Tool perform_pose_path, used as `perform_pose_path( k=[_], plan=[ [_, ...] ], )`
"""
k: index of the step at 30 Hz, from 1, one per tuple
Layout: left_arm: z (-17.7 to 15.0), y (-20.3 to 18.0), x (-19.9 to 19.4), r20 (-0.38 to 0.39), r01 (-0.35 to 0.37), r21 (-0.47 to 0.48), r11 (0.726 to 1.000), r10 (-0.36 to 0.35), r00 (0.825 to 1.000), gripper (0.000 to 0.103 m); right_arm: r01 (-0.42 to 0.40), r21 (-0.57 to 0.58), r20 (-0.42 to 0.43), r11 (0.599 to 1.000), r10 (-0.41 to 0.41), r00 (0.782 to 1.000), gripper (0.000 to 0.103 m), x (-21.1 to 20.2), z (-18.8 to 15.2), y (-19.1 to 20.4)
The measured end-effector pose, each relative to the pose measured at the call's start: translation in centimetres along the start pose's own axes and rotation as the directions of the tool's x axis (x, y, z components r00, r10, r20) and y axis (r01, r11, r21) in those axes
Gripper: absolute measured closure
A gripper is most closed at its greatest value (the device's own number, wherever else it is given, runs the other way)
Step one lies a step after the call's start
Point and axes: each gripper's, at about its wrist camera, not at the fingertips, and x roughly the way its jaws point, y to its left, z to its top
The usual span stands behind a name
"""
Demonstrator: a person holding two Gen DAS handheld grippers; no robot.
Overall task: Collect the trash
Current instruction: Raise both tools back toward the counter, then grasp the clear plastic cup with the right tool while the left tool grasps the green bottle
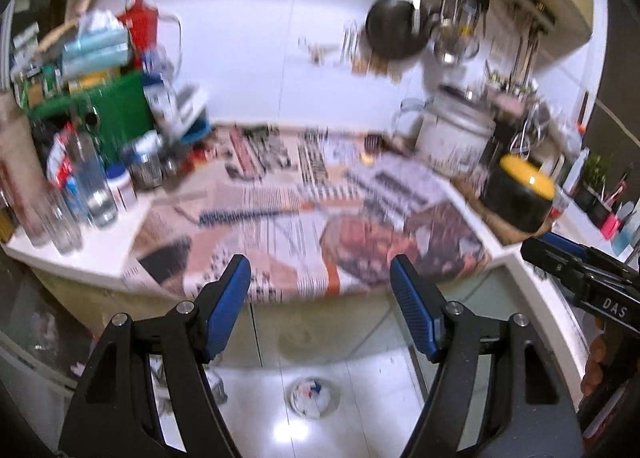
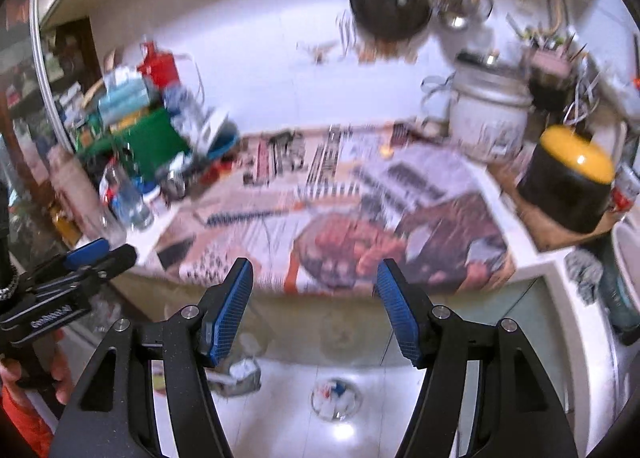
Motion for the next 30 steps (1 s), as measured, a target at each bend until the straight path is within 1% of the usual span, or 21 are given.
perform_pose_path(
  k=[2,6,9,12,14,18,19,20,23,26,30],
  plan=[
    [1.4,0.1,-1.2,0.036,-0.008,0.010,1.000,0.008,0.999,0.032,0.005,0.007,0.033,1.000,-0.006,0.999,0.042,-0.7,1.1,0.1],
    [3.4,0.0,-2.2,0.089,-0.023,0.032,0.999,0.020,0.996,0.032,0.023,0.001,0.106,1.000,-0.023,0.994,0.042,-2.0,3.6,-0.1],
    [5.1,-0.3,-1.6,0.120,-0.030,0.038,0.999,0.025,0.992,0.032,0.045,-0.016,0.161,0.999,-0.042,0.986,0.042,-2.0,5.1,0.0],
    [6.8,-0.5,-0.1,0.150,-0.042,0.033,0.999,0.037,0.988,0.032,0.039,-0.030,0.189,0.999,-0.032,0.981,0.042,-1.1,6.5,-0.6],
    [8.3,-0.8,1.4,0.164,-0.055,0.030,0.998,0.050,0.985,0.032,0.028,-0.046,0.207,0.999,-0.018,0.978,0.042,0.2,7.8,-1.3],
    [12.0,-1.6,5.1,0.183,-0.079,0.006,0.997,0.077,0.980,0.032,0.024,-0.088,0.214,0.996,-0.005,0.977,0.042,3.0,10.8,-3.1],
    [13.1,-1.9,6.3,0.181,-0.086,-0.001,0.996,0.084,0.980,0.032,0.019,-0.094,0.209,0.995,0.001,0.978,0.042,3.5,11.3,-3.6],
    [14.2,-2.1,7.4,0.180,-0.092,-0.008,0.996,0.092,0.979,0.032,0.007,-0.103,0.195,0.995,0.013,0.981,0.042,4.5,12.5,-4.3],
    [16.6,-2.7,10.6,0.189,-0.111,-0.031,0.993,0.115,0.975,0.032,-0.017,-0.138,0.178,0.990,0.042,0.983,0.042,6.8,15.0,-6.0],
    [18.5,-2.7,13.5,0.193,-0.122,-0.077,0.990,0.135,0.972,0.032,-0.028,-0.183,0.165,0.983,0.059,0.984,0.042,9.3,17.1,-7.2],
    [20.6,-1.8,16.8,0.182,-0.122,-0.122,0.985,0.143,0.973,0.032,-0.035,-0.213,0.146,0.976,0.067,0.987,0.042,12.8,19.1,-7.8]
  ],
)
